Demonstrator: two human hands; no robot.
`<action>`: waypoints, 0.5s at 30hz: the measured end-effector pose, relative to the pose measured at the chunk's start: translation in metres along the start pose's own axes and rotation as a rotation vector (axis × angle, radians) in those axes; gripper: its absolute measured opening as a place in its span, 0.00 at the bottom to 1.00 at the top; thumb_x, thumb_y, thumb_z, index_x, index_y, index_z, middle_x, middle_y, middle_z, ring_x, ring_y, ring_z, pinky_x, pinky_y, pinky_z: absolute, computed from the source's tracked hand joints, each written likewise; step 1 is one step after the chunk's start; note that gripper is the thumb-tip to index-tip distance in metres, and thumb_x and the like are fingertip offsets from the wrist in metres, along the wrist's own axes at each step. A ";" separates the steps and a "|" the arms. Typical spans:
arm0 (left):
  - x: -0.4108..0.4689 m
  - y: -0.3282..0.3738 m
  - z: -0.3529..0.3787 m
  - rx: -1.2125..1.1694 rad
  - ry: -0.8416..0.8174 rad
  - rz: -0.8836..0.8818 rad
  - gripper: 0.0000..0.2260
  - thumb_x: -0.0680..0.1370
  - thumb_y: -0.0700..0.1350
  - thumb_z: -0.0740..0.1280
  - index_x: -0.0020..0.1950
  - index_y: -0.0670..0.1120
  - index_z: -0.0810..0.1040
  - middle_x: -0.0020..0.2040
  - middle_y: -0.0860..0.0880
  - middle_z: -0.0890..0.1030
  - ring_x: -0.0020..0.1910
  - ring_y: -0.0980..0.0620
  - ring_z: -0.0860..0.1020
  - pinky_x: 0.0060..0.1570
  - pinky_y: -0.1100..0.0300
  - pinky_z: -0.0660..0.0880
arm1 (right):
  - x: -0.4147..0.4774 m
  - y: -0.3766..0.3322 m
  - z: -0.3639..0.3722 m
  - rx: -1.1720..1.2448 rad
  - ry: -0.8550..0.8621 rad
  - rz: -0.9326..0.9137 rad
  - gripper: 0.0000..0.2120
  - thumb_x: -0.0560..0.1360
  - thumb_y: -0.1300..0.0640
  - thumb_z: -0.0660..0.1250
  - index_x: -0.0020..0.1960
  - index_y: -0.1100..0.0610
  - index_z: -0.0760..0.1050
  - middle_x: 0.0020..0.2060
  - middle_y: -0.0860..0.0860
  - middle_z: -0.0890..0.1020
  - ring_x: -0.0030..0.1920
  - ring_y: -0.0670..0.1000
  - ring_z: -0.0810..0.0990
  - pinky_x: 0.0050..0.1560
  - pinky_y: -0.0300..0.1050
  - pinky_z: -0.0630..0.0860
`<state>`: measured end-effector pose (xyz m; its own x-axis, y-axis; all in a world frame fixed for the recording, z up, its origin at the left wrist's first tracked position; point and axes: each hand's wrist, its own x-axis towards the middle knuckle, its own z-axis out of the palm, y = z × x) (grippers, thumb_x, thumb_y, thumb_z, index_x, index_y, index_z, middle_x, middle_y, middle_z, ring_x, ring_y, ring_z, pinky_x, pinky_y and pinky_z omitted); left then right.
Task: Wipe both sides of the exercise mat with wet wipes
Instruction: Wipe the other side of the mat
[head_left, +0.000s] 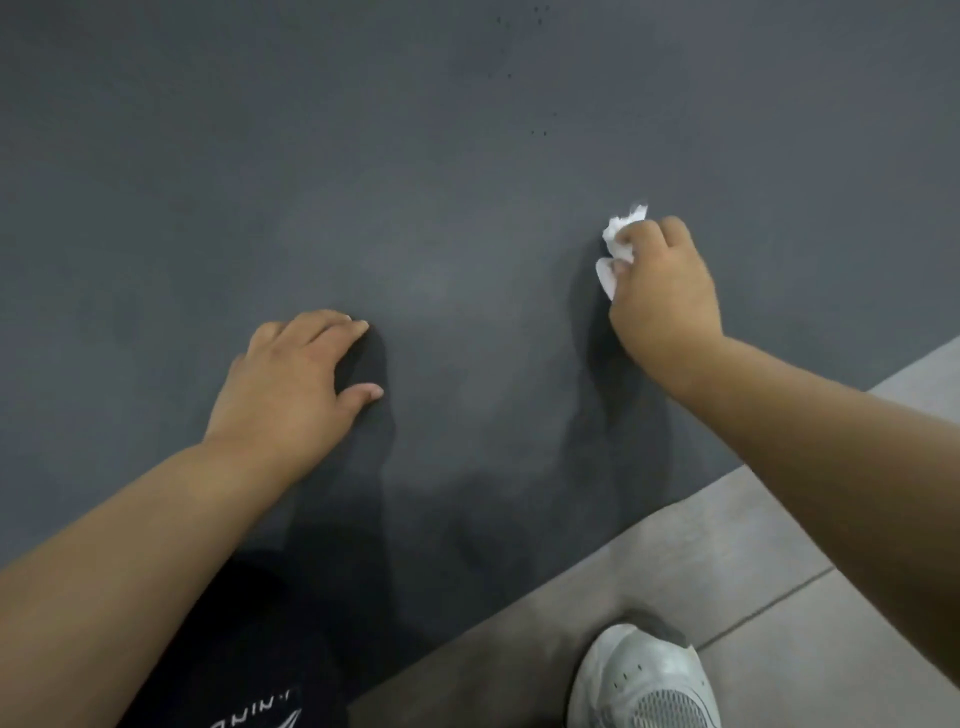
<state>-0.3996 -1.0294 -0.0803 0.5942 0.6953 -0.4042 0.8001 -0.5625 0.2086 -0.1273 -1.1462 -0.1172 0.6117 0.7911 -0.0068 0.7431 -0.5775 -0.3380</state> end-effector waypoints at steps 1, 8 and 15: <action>0.004 -0.003 -0.003 0.004 0.019 -0.004 0.28 0.72 0.56 0.68 0.71 0.50 0.68 0.71 0.50 0.66 0.67 0.43 0.64 0.66 0.45 0.65 | -0.001 -0.009 0.006 0.010 -0.021 0.008 0.18 0.77 0.55 0.59 0.62 0.65 0.72 0.55 0.64 0.74 0.46 0.65 0.77 0.45 0.53 0.75; 0.025 -0.021 -0.011 -0.022 -0.084 -0.112 0.38 0.73 0.61 0.65 0.77 0.51 0.53 0.78 0.52 0.46 0.76 0.46 0.45 0.74 0.54 0.47 | -0.070 -0.091 0.021 0.119 -0.552 -0.814 0.10 0.82 0.51 0.53 0.54 0.56 0.68 0.52 0.59 0.76 0.52 0.61 0.76 0.48 0.49 0.67; 0.025 -0.034 -0.016 -0.019 -0.051 -0.056 0.34 0.74 0.60 0.65 0.76 0.53 0.56 0.77 0.54 0.51 0.75 0.48 0.51 0.73 0.49 0.56 | 0.057 -0.029 -0.002 -0.198 -0.101 0.118 0.12 0.76 0.65 0.57 0.58 0.63 0.69 0.57 0.63 0.69 0.51 0.59 0.73 0.43 0.47 0.64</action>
<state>-0.4100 -0.9855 -0.0830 0.5442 0.7015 -0.4602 0.8334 -0.5148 0.2009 -0.1138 -1.0850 -0.1056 0.6744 0.7264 -0.1324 0.7131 -0.6873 -0.1382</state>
